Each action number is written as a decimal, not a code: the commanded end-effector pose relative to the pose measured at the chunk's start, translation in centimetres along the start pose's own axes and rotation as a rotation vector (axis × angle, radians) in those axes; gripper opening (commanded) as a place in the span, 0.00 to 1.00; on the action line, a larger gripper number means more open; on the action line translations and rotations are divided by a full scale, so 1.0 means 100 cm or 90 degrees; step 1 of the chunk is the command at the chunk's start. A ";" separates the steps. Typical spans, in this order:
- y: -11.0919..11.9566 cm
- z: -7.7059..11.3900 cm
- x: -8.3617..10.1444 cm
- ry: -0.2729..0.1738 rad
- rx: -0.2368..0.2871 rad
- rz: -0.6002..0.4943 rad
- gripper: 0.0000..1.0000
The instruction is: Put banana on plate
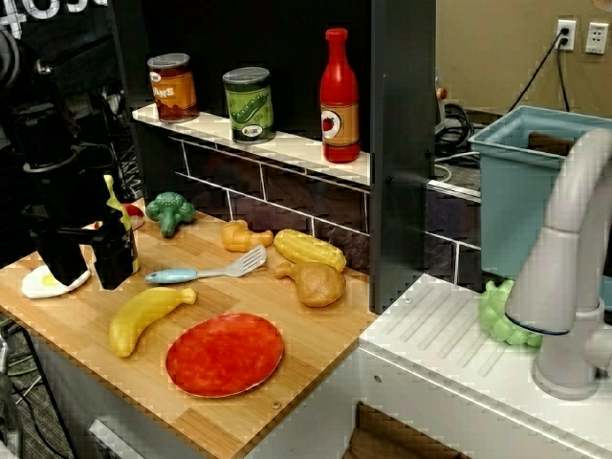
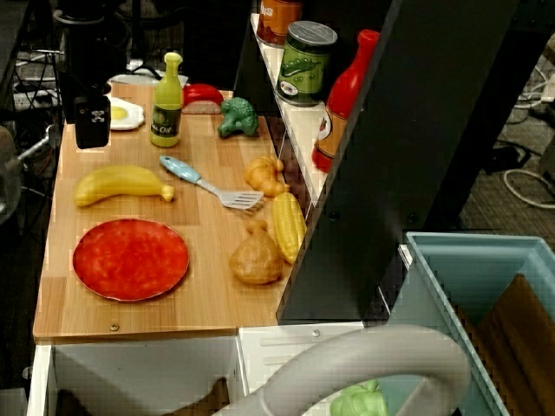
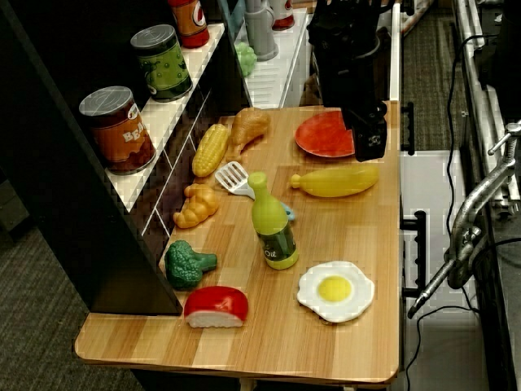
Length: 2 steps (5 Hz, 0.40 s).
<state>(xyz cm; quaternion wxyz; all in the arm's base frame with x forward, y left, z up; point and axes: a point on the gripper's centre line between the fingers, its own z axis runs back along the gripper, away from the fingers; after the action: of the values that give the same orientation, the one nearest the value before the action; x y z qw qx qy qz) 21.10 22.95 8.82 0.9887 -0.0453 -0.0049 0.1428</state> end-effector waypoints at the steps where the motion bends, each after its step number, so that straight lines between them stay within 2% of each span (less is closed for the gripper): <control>1: -0.011 0.000 0.030 -0.046 0.049 0.003 1.00; 2: -0.011 -0.012 0.035 -0.065 0.069 0.000 1.00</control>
<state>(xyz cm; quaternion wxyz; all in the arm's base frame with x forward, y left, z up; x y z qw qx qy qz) 24.58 22.56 6.73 0.9891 0.0064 -0.0341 0.1429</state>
